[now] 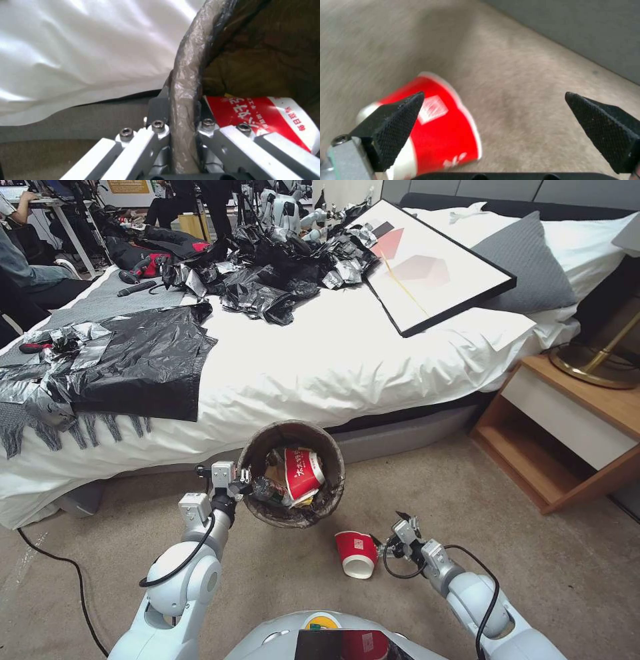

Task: Pick up the trash bin, then pick up the garbage from the floor and place it into the trash bin.

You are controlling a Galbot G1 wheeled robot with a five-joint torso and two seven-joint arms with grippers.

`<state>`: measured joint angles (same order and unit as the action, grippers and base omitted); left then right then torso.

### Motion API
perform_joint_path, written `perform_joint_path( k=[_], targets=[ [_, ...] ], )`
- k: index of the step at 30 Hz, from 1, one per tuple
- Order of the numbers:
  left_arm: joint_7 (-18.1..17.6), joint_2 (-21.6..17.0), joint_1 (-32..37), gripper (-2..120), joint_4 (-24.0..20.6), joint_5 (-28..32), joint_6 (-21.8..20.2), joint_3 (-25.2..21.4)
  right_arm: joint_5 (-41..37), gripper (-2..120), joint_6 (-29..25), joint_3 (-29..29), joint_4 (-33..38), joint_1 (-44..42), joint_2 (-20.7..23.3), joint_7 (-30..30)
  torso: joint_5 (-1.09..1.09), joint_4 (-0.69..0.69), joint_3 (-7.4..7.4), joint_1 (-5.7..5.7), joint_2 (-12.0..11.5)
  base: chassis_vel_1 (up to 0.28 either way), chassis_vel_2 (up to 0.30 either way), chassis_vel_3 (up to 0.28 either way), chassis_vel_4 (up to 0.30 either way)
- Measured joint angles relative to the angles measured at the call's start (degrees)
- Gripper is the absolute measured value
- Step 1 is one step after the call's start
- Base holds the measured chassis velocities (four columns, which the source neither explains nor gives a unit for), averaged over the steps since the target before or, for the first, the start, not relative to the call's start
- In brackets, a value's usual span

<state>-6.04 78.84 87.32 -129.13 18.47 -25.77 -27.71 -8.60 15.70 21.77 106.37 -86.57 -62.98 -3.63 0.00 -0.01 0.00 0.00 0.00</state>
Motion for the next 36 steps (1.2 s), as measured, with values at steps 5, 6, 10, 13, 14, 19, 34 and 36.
perform_joint_path(
  k=[5, 6, 10, 13, 14, 19, 34, 36],
  targets=[
    [-0.1, 0.1, 0.0, 3, 0.2, -0.1, -0.1, 0.3, 3.8, 100, -3.3, -0.4, -1.5, -1.7, 3.7, -6.5, 0.00, 0.02, 0.00, 0.00, 0.0, 0.000, 0.000, 0.000, 0.000],
    [-0.1, 0.1, 0.0, 3, 0.2, -0.1, -0.1, 0.3, 3.8, 100, -3.3, -0.4, -1.5, -1.7, 3.7, -6.5, 0.00, 0.02, 0.00, 0.00, 0.0, 0.000, 0.000, 0.000, 0.000],
    [-0.1, 0.6, 0.1, 3, 0.3, -0.4, -0.1, 0.9, 10.0, 100, -10.2, -0.1, -5.3, -1.8, 5.9, -16.1, 0.00, 0.01, 0.00, 0.00, 0.0, 0.000, 0.000, 0.000, 0.000],
    [-0.1, 0.5, 0.3, 3, 0.3, -0.8, -0.1, 1.2, 14.3, 100, -17.3, 0.0, -11.6, 0.6, 4.8, -24.8, 0.01, 0.02, 0.00, 0.00, 0.0, 0.000, 0.000, 0.000, 0.000],
    [-0.1, 0.5, 0.3, 3, 0.3, -0.8, -0.1, 1.2, 14.3, 100, -17.3, 0.0, -11.6, 0.6, 4.8, -24.8, 0.01, 0.02, 0.00, 0.00, 0.0, 0.000, 0.000, 0.000, 0.000],
    [-0.2, 0.4, 0.5, 3, 0.2, -1.0, -0.2, 1.2, 17.1, 100, -20.0, -1.2, -19.8, 4.4, 2.6, -26.2, 0.01, 0.02, 0.00, 0.00, 0.0, 0.000, 0.000, 0.000, 0.000],
    [-0.2, 0.8, 0.3, 3, 1.1, -1.6, -0.3, 1.8, 18.1, 98, -21.9, -2.9, -27.5, 9.7, -2.1, -23.9, 0.00, 0.02, 0.00, 0.00, 0.0, 0.000, 0.000, 0.000, 0.000],
    [-0.2, 0.8, 0.3, 3, 1.1, -1.7, -0.3, 1.8, 18.1, 95, -22.0, -3.0, -27.6, 9.8, -2.2, -23.9, 0.00, 0.02, 0.00, 0.00, 0.0, 0.000, 0.000, 0.000, 0.000]
  ],
)
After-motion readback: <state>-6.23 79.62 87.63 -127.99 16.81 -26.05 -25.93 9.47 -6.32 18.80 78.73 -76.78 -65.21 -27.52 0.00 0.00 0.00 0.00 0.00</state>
